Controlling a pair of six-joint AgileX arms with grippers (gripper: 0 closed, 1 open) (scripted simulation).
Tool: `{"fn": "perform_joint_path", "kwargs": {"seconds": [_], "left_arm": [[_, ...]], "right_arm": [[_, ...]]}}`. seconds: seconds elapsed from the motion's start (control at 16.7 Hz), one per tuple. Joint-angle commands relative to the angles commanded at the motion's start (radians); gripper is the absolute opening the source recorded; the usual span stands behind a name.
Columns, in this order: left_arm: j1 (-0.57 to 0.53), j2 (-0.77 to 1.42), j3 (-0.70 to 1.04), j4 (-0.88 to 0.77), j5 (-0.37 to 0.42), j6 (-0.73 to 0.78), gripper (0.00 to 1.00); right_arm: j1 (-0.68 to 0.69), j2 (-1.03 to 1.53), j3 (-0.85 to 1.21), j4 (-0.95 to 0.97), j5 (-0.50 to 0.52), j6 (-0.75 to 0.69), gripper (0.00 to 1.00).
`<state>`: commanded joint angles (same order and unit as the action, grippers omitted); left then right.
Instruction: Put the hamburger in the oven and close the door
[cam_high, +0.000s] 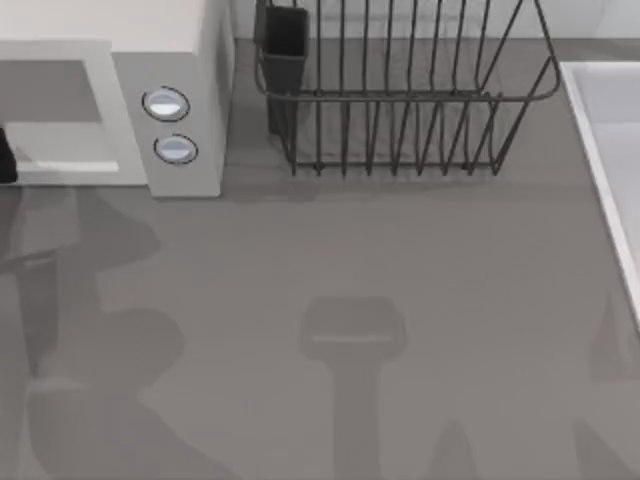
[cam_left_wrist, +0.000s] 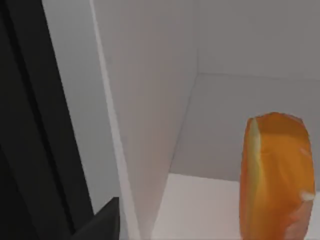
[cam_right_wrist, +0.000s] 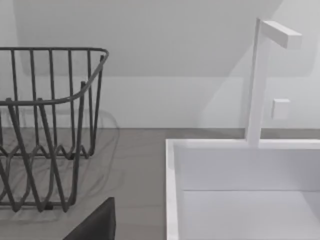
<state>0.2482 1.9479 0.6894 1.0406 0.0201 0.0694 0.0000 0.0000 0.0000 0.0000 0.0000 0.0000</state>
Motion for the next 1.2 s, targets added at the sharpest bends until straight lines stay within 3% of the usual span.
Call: {"fn": "perform_joint_path", "kwargs": {"seconds": [0.6,1.2], "left_arm": [[0.050,-0.040,-0.336,0.092,0.041,0.019,1.00],[0.043,-0.100,-0.300,0.074,0.041,0.020,1.00]], "right_arm": [[0.000,0.000,0.000,0.000,0.000,0.000,1.00],[0.000,0.000,0.000,0.000,0.000,0.000,1.00]]}}
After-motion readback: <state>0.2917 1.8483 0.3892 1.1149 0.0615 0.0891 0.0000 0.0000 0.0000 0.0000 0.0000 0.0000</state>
